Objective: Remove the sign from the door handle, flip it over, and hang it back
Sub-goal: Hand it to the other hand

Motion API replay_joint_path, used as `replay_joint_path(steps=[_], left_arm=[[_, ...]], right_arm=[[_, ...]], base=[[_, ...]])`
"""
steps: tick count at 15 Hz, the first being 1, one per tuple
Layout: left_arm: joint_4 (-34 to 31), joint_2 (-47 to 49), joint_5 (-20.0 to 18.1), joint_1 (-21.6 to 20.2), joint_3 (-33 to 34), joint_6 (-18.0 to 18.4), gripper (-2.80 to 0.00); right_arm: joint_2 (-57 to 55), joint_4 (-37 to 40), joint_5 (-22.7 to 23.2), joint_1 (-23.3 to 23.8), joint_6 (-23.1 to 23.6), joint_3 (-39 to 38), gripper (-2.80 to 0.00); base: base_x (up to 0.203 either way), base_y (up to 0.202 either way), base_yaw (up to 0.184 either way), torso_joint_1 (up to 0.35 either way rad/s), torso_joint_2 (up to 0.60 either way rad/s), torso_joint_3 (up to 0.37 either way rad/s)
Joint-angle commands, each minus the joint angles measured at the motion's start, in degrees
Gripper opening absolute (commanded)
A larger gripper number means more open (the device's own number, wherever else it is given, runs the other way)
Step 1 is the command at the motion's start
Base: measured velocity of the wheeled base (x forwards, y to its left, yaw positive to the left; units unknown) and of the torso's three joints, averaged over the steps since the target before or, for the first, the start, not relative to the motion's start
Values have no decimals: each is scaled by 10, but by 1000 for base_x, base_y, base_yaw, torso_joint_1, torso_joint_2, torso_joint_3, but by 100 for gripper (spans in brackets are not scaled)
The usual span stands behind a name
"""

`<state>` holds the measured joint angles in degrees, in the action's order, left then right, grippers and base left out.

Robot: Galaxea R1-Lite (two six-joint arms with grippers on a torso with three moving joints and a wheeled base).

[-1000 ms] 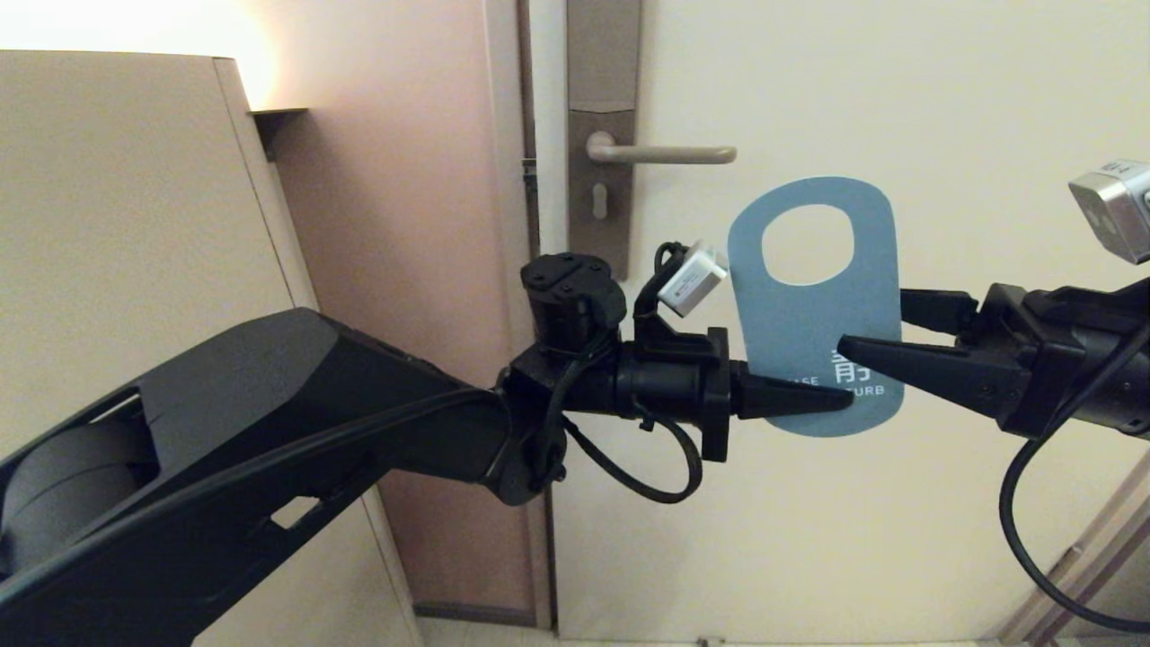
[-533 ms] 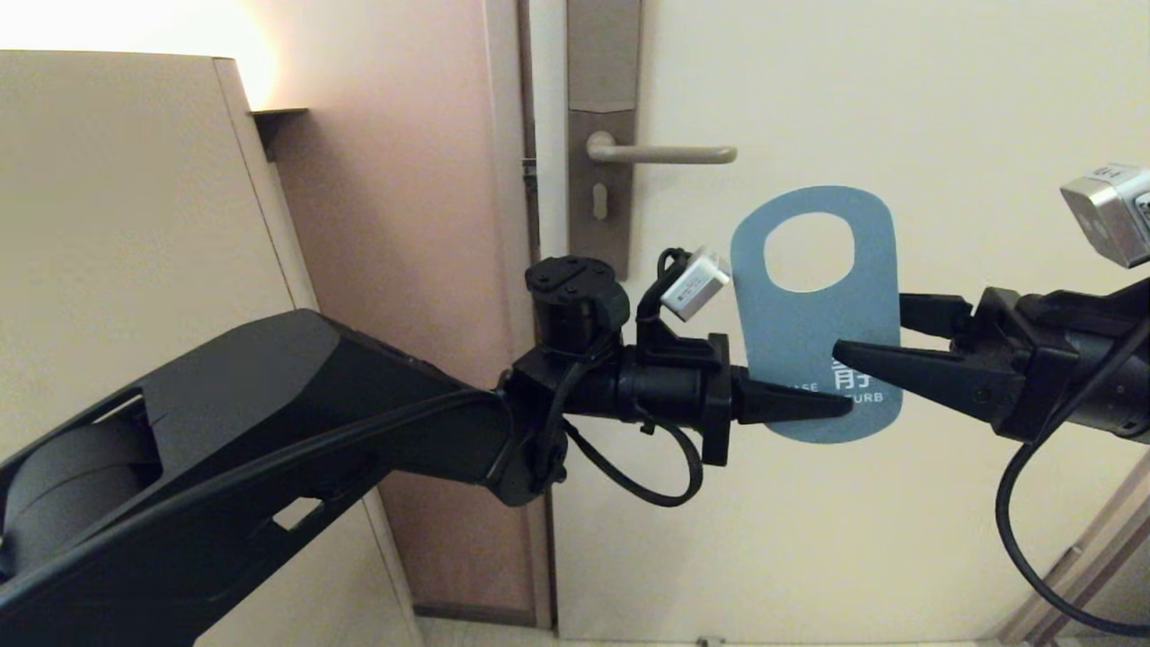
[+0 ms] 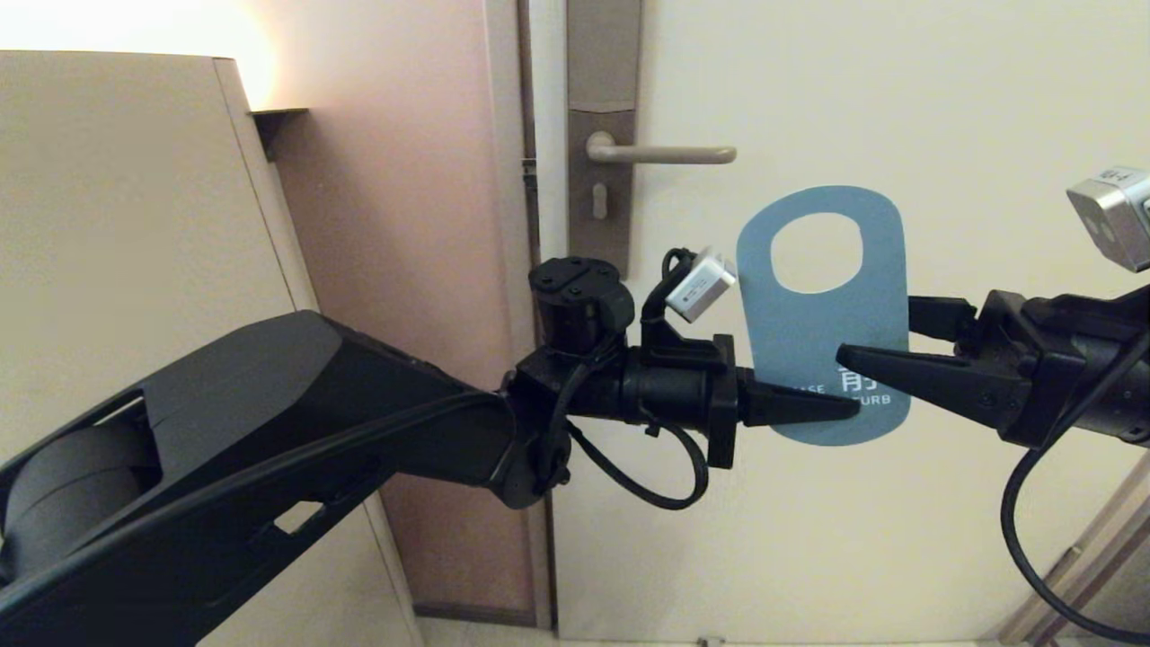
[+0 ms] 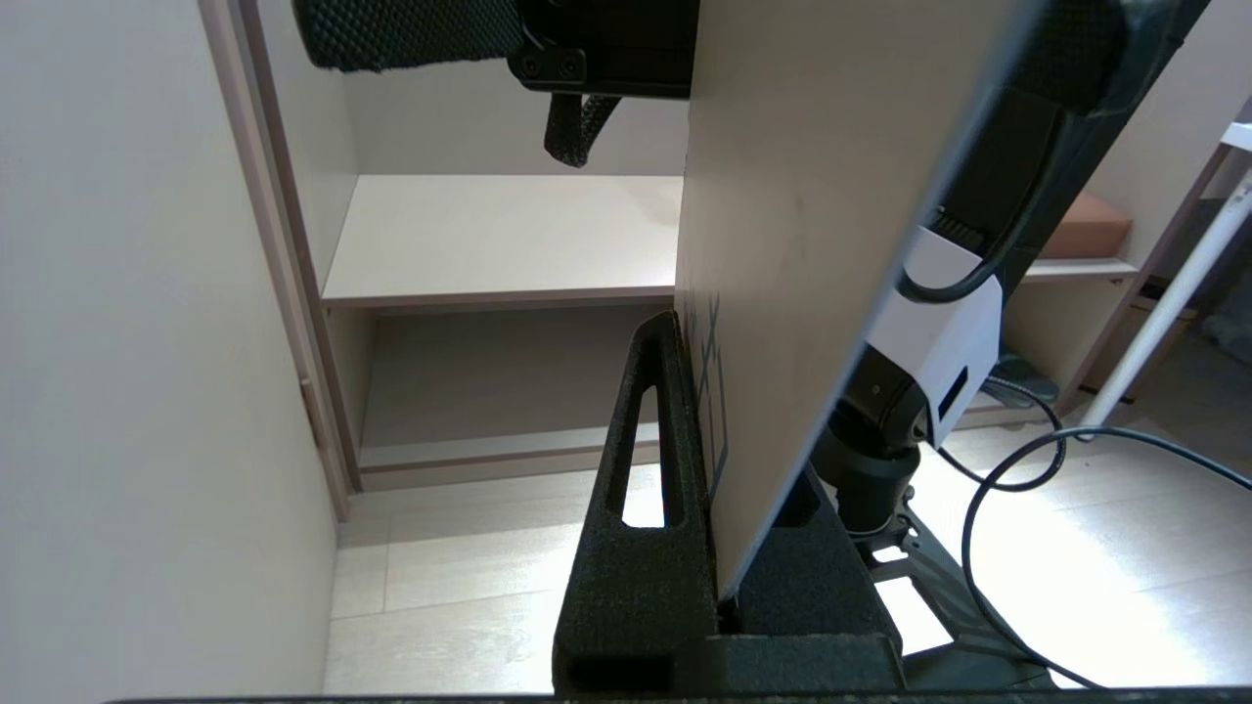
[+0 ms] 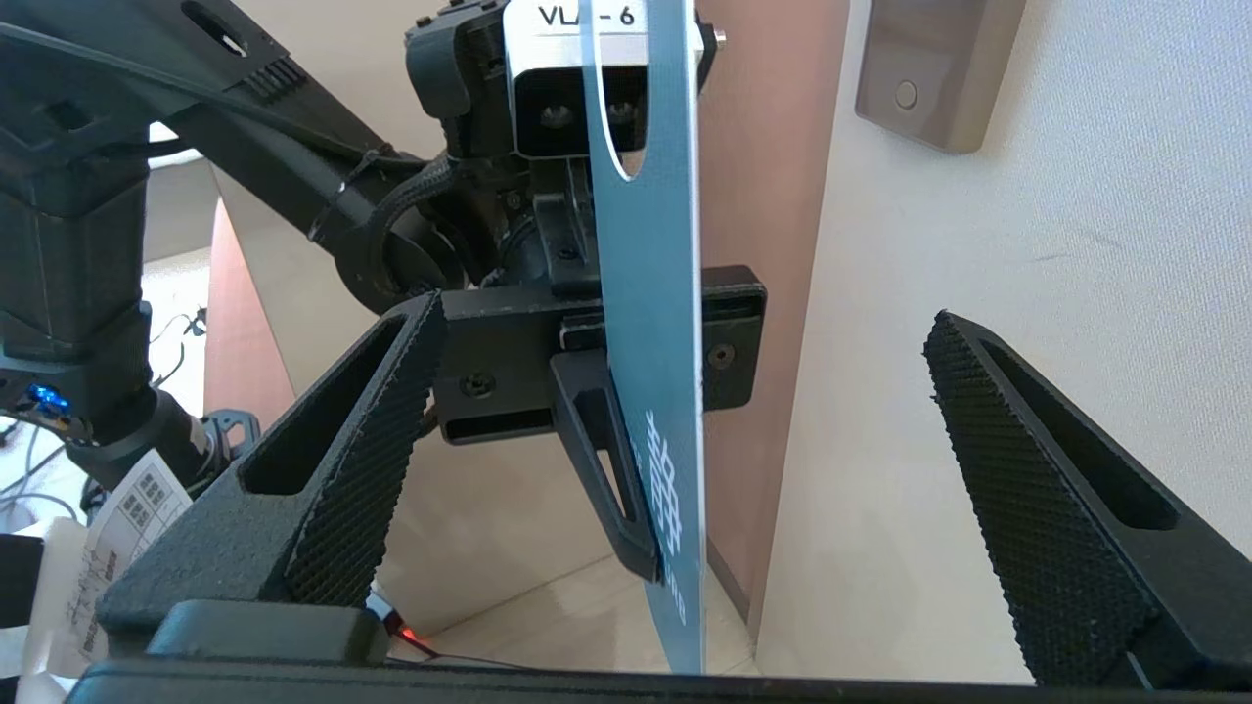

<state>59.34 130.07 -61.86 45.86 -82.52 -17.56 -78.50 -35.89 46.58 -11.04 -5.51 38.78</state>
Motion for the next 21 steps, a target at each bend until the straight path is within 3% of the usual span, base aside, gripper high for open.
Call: replay_joint_path(steps=[1, 14, 17, 21], left_arm=[[3, 0, -4, 0, 0, -1, -280], [6, 2, -1, 6, 3, 9, -280], [7, 2, -1, 5, 3, 9, -280], [9, 2, -1, 4, 3, 11, -280]], right_arm=[[2, -2, 3, 0, 0, -1, 0], [1, -4, 4, 0, 7, -2, 0], [-1, -4, 4, 0, 41, -5, 0], [-6, -5, 4, 0, 51, -2, 0]], base=[[0, 0, 0, 0, 0, 0], [0, 0, 0, 0, 0, 0], [0, 0, 0, 0, 0, 0], [0, 0, 0, 0, 0, 0]])
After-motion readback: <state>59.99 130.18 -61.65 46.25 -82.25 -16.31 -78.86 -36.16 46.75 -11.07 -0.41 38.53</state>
